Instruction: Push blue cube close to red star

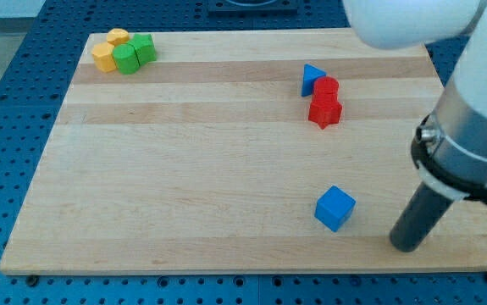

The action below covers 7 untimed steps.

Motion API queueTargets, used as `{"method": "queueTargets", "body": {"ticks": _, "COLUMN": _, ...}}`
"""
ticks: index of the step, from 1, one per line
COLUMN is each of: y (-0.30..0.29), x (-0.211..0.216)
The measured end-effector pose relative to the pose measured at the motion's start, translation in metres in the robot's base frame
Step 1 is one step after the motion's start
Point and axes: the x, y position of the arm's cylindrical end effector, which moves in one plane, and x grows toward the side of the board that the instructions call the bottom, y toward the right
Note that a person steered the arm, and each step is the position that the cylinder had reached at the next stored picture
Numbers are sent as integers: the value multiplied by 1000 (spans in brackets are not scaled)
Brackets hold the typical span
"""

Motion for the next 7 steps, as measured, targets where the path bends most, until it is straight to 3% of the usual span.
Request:
{"method": "queueTargets", "body": {"ticks": 3, "y": -54, "x": 10}}
{"method": "queueTargets", "body": {"ticks": 7, "y": -73, "x": -44}}
